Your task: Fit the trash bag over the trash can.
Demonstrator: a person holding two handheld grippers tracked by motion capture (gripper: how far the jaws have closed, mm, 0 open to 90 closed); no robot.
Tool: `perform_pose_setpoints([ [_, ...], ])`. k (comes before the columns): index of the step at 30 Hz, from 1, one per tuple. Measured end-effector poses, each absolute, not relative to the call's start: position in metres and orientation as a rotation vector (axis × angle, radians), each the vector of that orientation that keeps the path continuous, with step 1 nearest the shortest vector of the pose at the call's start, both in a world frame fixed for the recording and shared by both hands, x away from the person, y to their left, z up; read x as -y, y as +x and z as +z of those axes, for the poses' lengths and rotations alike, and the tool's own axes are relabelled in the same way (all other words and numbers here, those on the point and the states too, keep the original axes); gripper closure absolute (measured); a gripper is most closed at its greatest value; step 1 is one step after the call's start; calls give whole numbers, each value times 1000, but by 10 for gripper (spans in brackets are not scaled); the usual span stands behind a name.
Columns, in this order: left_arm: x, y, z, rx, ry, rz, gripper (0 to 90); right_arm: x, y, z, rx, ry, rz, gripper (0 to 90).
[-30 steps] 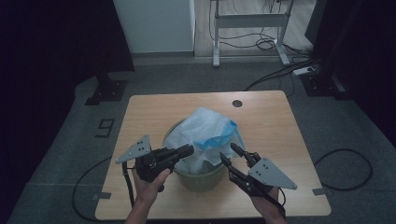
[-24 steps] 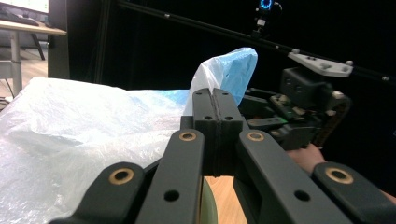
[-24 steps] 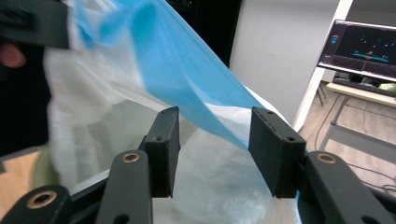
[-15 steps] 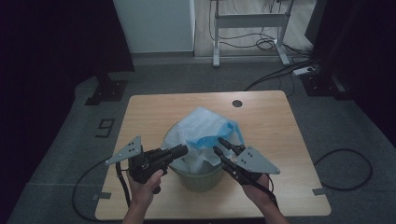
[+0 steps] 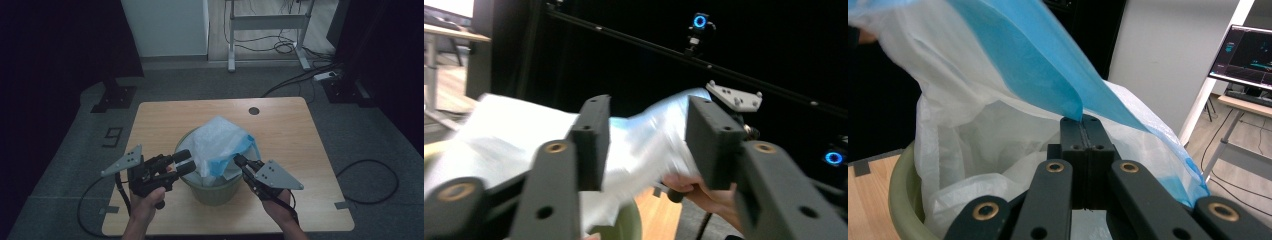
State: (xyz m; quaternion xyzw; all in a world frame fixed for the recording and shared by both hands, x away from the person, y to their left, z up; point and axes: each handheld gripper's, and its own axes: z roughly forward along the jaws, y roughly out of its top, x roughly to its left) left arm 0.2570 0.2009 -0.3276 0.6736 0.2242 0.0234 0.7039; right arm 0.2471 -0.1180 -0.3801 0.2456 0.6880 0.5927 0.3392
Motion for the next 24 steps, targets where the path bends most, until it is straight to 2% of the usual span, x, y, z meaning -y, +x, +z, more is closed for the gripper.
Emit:
perform_pose_setpoints([
  [6,-178,267,-311,-463,1625,40,381,118,248,-383,-1802,638,1531,888],
  [13,-151,258,-303,-406,1715,53,283,117,250,-384,-1820,644,1512,888],
  [17,-143,256,-305,-413,1757,89,276,118,250,-384,-1820,650,1514,888],
  [19,-140,257,-306,-425,1777,124,369,117,249,-383,-1818,648,1516,888],
  [21,-137,260,-308,-434,1799,137,518,117,248,-383,-1817,644,1516,888],
  [22,-137,261,-308,-445,1804,136,627,116,248,-383,-1817,640,1513,887],
  [24,-137,266,-309,-475,1798,141,755,116,247,-383,-1817,634,1502,888],
])
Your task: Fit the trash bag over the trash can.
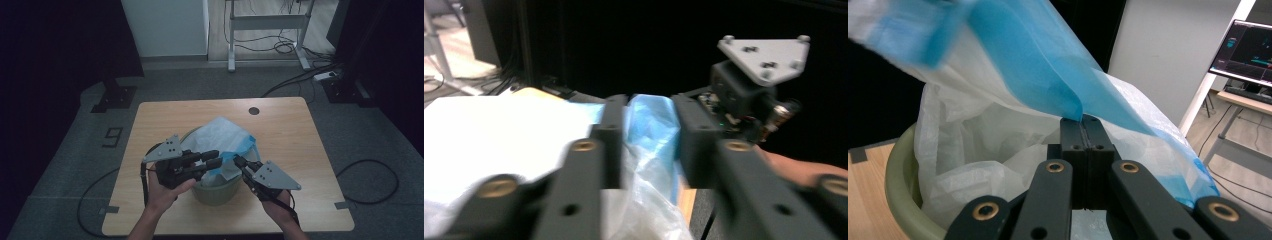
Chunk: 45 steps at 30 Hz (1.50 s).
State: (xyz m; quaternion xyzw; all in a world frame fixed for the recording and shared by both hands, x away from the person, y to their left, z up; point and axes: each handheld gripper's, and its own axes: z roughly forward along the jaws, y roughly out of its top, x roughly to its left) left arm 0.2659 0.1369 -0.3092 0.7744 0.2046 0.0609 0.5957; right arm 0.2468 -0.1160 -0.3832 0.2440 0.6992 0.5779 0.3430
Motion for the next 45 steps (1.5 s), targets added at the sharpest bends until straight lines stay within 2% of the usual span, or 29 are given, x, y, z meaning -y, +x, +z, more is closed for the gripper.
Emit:
perform_pose_setpoints([
  [2,-139,270,-311,-532,1772,193,823,116,246,-384,-1817,626,1491,888],
  [6,-149,276,-318,-615,1661,248,878,116,245,-387,-1818,619,1470,888],
  [15,-179,269,-330,-705,1530,324,885,120,240,-384,-1818,583,1463,887],
  [24,-200,267,-346,-744,1507,273,875,108,229,-385,-1890,456,1468,884],
  [27,-206,262,-344,-724,1504,267,815,105,230,-390,-1910,457,1472,884],
  [33,-203,259,-331,-685,1550,255,794,106,232,-390,-1906,484,1492,884],
  [38,-194,259,-321,-663,1601,307,594,106,231,-389,-1911,474,1488,884],
  [45,-174,268,-306,-581,1772,274,429,109,233,-389,-1912,487,1496,884],
])
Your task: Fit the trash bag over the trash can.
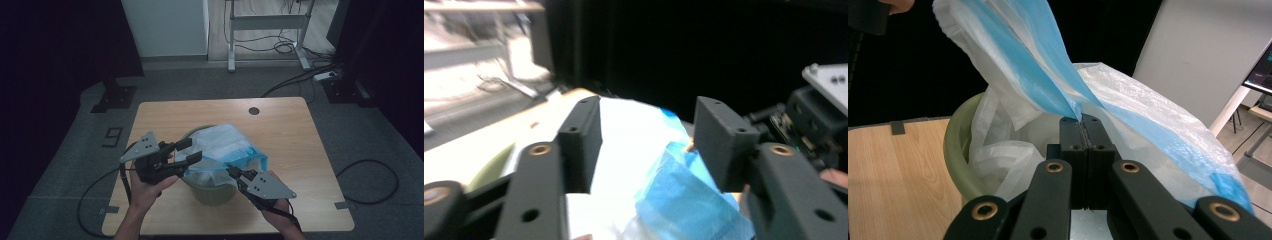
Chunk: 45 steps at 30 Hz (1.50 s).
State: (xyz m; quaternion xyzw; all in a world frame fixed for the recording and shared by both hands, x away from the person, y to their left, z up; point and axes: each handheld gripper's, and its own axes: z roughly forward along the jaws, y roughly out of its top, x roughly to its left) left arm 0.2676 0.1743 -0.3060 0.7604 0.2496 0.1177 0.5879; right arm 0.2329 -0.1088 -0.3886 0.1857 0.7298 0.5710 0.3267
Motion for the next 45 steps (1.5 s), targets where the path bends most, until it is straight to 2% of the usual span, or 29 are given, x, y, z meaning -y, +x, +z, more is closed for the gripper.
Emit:
perform_pose_setpoints([
  [3,-164,273,-309,-544,1839,235,390,109,233,-388,-1912,484,1497,884],
  [6,-159,273,-312,-541,1873,241,401,109,233,-388,-1909,488,1498,884],
  [8,-153,275,-316,-547,1928,265,474,109,233,-388,-1909,490,1497,884],
  [12,-148,278,-320,-561,1973,280,709,109,233,-388,-1909,488,1496,884],
  [13,-146,279,-320,-567,1984,288,709,109,233,-388,-1909,488,1496,884],
  [14,-145,281,-321,-579,1990,314,792,108,233,-389,-1911,484,1491,884],
  [15,-144,281,-321,-582,1994,336,792,108,233,-389,-1911,484,1491,884],
  [17,-144,283,-322,-597,1985,382,873,108,233,-389,-1912,483,1487,884],
  [21,-152,294,-323,-700,1876,439,895,110,233,-390,-1917,486,1475,884],
  [29,-166,322,-330,-813,1769,433,896,115,246,-392,-1937,509,1445,884],
  [36,-185,361,-330,-900,1679,400,896,125,290,-372,-1947,521,1442,884],
  [45,-205,372,-311,-925,1608,411,896,115,341,-330,-1965,432,1471,884],
])
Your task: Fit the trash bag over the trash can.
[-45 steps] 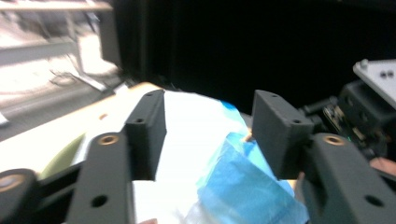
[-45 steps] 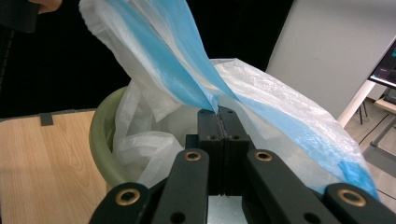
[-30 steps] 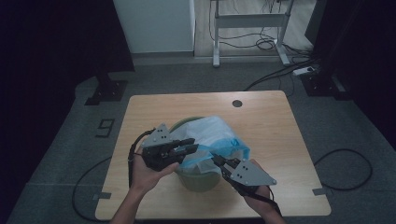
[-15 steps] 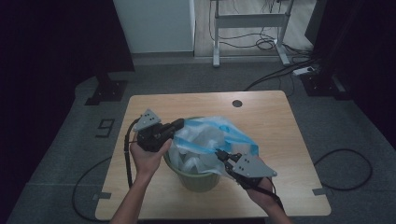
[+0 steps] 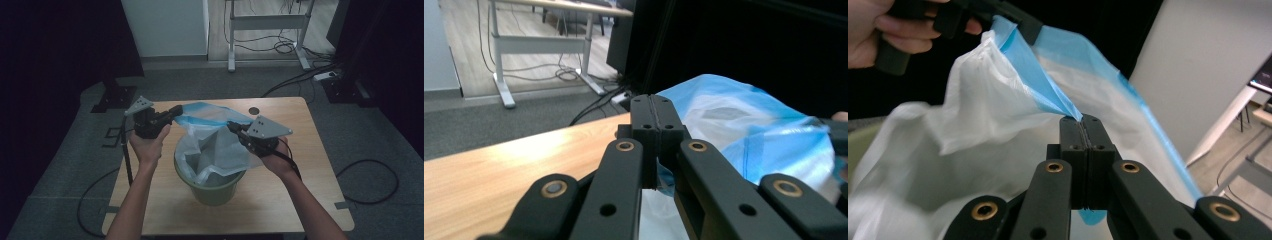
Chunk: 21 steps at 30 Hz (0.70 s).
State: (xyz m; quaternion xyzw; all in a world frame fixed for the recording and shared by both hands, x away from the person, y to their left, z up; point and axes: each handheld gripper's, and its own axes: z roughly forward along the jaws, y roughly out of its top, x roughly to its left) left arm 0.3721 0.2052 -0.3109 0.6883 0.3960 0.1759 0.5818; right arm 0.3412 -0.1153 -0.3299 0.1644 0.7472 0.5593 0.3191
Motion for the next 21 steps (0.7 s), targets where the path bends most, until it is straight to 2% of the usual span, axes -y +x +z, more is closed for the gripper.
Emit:
perform_pose_setpoints([
  [5,-219,352,-297,-899,1571,441,896,109,339,-307,-1929,391,1573,884],
  [8,-225,337,-298,-890,1558,446,896,105,330,-308,-1934,369,1573,884],
  [13,-236,308,-316,-881,1545,420,895,102,301,-327,-1978,347,1628,884],
  [15,-238,295,-327,-880,1547,408,895,102,281,-346,-2018,335,1644,884],
  [21,-238,266,-359,-870,1570,344,894,106,253,-370,-2061,345,1668,884],
])
